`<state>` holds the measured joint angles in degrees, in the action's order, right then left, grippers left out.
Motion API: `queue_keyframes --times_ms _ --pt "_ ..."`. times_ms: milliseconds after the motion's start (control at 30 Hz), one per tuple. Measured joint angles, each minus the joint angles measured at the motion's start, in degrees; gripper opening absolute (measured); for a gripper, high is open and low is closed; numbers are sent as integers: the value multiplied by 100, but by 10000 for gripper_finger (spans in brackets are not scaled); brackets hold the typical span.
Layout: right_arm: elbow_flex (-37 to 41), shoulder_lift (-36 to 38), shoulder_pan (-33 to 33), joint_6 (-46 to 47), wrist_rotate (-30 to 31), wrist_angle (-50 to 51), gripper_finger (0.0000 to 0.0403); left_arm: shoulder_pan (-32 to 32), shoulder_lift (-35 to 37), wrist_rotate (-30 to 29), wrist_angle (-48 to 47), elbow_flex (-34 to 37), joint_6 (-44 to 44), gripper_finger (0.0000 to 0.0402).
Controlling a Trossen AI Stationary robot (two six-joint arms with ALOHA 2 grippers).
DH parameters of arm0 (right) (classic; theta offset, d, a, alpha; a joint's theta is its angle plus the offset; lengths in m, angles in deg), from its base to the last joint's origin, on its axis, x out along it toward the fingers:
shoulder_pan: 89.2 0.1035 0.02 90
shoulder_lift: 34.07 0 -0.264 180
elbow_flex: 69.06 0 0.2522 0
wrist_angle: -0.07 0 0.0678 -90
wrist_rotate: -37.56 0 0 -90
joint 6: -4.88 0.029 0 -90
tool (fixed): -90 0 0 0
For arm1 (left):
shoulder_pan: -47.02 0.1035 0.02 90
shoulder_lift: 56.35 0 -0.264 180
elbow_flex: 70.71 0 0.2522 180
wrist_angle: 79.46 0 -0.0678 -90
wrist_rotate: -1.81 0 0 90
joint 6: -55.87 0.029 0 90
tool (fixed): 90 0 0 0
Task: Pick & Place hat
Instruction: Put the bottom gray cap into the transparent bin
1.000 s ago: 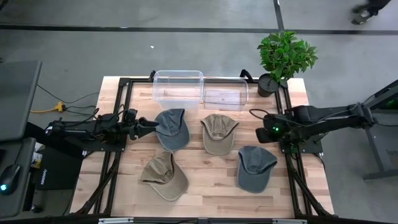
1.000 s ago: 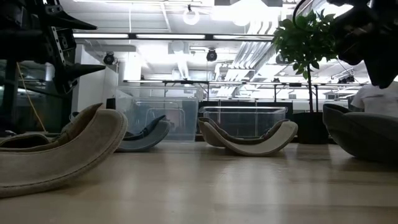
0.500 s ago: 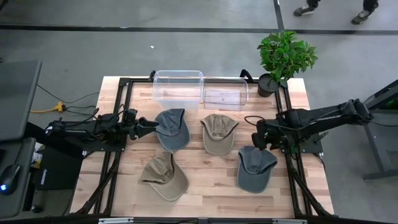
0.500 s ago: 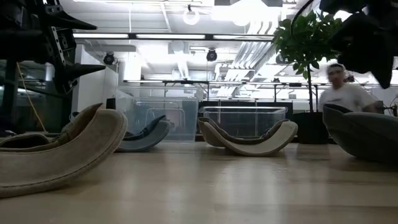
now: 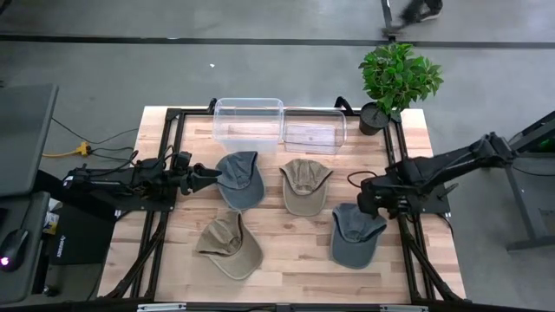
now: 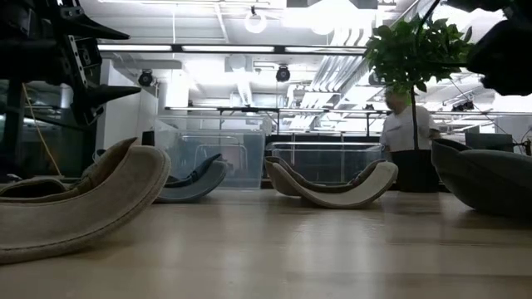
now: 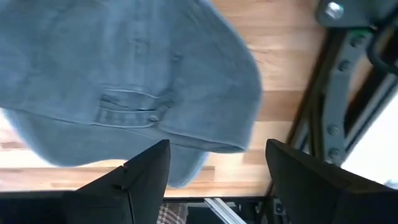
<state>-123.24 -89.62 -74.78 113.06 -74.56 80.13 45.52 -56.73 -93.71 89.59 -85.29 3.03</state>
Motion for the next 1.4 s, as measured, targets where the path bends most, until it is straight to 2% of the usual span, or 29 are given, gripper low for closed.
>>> queue_keyframes --times_ms 167,400,533,733,967,1400 --pt "0 0 243 447 -82 166 260 0 0 -2 0 0 0 340" --pt "58 3 264 749 -46 159 260 -1 -1 -2 0 0 0 340" --pt "502 83 264 868 -260 -388 260 0 -2 -4 0 0 0 340" --pt "1051 350 161 1030 -188 -1008 260 0 -2 -24 0 0 0 340" --pt "1559 468 27 1034 -401 -1766 260 0 -1 -22 0 0 0 340" --pt "1698 459 -16 999 -534 -2295 257 -2 -2 -20 0 0 0 340"
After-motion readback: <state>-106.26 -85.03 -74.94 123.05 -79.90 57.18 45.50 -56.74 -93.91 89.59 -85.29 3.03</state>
